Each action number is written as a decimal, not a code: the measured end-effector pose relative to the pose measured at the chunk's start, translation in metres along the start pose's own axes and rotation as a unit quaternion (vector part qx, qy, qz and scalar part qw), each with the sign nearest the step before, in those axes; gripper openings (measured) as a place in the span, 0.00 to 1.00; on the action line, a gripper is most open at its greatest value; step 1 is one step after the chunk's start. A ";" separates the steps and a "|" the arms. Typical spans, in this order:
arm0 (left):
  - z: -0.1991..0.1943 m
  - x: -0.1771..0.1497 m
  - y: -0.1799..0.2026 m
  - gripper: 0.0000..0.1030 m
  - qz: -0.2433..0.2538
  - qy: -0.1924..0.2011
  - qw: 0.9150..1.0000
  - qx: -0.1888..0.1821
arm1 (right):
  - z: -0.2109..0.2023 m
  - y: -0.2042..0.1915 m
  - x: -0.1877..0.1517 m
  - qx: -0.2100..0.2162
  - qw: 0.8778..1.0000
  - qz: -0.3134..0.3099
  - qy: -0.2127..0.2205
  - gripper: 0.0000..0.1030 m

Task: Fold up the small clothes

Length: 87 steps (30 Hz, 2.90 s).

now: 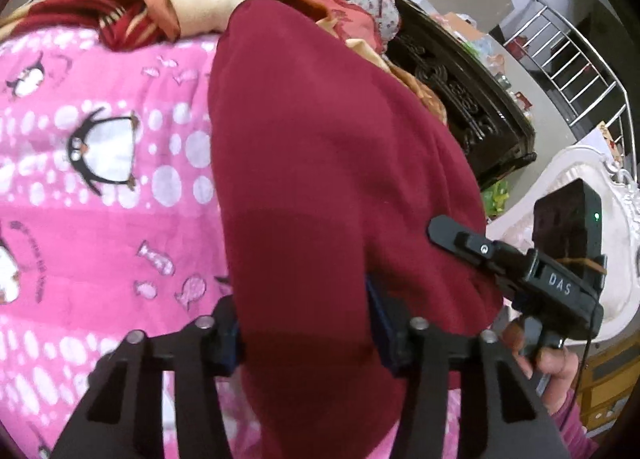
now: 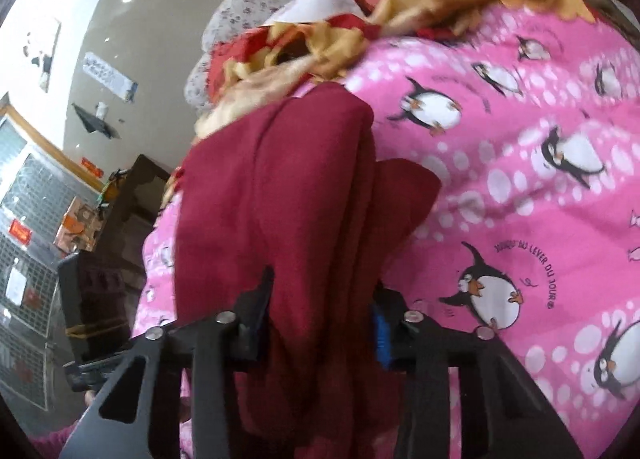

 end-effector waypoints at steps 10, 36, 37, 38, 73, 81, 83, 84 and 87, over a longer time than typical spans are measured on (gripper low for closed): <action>-0.084 -0.052 -0.004 0.51 0.004 -0.016 0.999 0.044 | -0.010 -0.058 -0.044 0.055 0.996 -0.047 -0.053 0.39; -0.105 -0.091 0.001 0.77 0.060 0.048 0.973 0.219 | -0.007 -0.119 -0.130 -0.161 0.947 -0.276 -0.025 0.30; -0.105 -0.091 0.001 0.77 0.057 0.050 0.972 0.220 | -0.008 -0.119 -0.130 -0.161 0.948 -0.274 -0.025 0.30; -0.108 -0.090 0.001 0.77 0.053 0.054 0.972 0.221 | -0.012 -0.118 -0.130 -0.159 0.949 -0.270 -0.025 0.30; -0.144 -0.099 0.031 0.93 0.040 0.119 0.968 0.219 | -0.045 -0.155 -0.113 -0.212 0.954 -0.206 0.046 0.51; -0.144 -0.099 0.031 0.94 0.039 0.118 0.967 0.222 | -0.043 -0.153 -0.113 -0.212 0.955 -0.205 0.043 0.51; -0.144 -0.098 0.030 0.94 0.039 0.119 0.967 0.224 | -0.043 -0.153 -0.112 -0.210 0.955 -0.204 0.043 0.51; -0.144 -0.098 0.029 0.94 0.038 0.119 0.967 0.224 | -0.043 -0.153 -0.112 -0.211 0.955 -0.204 0.043 0.51; -0.144 -0.097 0.027 0.94 0.035 0.119 0.967 0.225 | -0.043 -0.153 -0.112 -0.212 0.955 -0.204 0.043 0.51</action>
Point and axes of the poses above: each gripper's, at about its wrist camera, not at the fingertips, and z roughly the way its jaws point, y to its right, x to its top, the point moved 1 cm from there along z, roughly the way its jaws point, and after that the axes turned 12 degrees about -x, right-handed, at the moved point
